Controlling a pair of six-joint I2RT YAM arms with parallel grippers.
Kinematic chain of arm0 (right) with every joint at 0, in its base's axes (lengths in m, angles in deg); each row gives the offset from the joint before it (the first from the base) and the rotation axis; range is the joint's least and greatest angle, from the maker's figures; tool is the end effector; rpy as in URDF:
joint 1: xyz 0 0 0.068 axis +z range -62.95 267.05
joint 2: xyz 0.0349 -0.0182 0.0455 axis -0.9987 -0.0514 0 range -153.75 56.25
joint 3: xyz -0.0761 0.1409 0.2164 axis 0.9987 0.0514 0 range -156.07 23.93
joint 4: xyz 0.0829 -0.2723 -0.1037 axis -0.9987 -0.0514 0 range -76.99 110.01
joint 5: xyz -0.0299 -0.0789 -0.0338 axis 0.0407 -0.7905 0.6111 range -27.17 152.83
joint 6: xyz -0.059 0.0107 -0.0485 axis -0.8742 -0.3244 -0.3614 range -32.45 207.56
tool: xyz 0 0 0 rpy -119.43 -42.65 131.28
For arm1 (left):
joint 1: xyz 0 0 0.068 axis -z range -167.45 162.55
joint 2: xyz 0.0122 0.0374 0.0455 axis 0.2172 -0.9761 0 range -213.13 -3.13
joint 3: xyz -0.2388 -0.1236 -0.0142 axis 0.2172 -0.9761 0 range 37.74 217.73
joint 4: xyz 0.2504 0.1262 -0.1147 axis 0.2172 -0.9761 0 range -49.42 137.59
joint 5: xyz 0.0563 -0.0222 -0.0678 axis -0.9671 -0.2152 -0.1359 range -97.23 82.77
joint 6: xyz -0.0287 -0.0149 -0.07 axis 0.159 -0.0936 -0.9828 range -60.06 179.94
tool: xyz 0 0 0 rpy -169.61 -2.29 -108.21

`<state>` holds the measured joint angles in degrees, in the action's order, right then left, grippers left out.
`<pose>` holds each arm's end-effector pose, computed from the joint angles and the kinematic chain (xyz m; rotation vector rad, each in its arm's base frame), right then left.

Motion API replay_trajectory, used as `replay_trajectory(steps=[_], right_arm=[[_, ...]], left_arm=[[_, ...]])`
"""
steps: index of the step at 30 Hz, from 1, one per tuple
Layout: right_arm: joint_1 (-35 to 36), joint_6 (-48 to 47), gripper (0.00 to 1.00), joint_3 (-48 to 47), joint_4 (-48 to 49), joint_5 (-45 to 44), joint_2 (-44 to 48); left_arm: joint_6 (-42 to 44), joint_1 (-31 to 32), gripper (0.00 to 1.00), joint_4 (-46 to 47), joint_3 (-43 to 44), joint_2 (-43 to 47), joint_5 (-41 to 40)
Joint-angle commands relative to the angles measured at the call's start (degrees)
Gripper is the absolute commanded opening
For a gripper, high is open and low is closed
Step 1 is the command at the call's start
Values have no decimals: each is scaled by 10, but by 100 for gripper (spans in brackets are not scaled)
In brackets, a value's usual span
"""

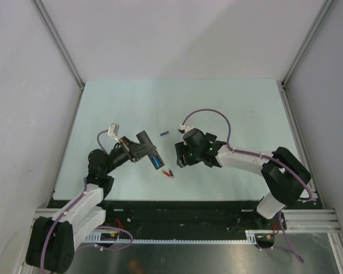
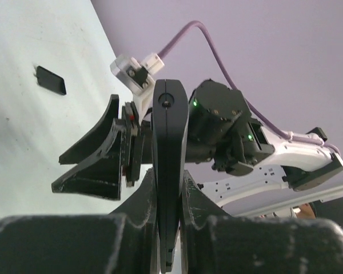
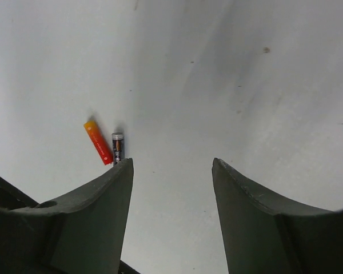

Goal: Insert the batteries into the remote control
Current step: Pick up the battery from the center of the board.

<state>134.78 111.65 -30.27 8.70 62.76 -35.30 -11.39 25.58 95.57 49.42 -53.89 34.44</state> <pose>0.2591 0.2851 0.1414 -0.5115 2.4479 0.5520 0.2229 -0.0965 0.1986 -0.1535 1.6983 -1.6626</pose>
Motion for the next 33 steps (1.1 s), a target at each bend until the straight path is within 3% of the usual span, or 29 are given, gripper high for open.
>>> replay_trajectory(steps=[1, 5, 10, 13, 19, 33], right_arm=[[8, -25, 62, -40, 29, -63, -27], [-40, 38, 62, -118, 59, -45, -95], [-46, 115, 65, -201, 71, -98, -174], [-32, 58, 68, -268, 69, -129, -227], [-34, -34, 73, -339, 54, -111, -302], [-24, -128, 78, -460, -22, -116, -393]], left_arm=[[30, -17, 0, -69, -1, 41, 6], [31, -20, 0, -69, 6, 46, 19], [30, -31, 0, -69, 2, 47, 25], [31, -36, 0, -69, 4, 44, 35], [36, -41, 0, -69, 13, 37, 52], [49, -42, 0, -69, 30, 21, 68]])
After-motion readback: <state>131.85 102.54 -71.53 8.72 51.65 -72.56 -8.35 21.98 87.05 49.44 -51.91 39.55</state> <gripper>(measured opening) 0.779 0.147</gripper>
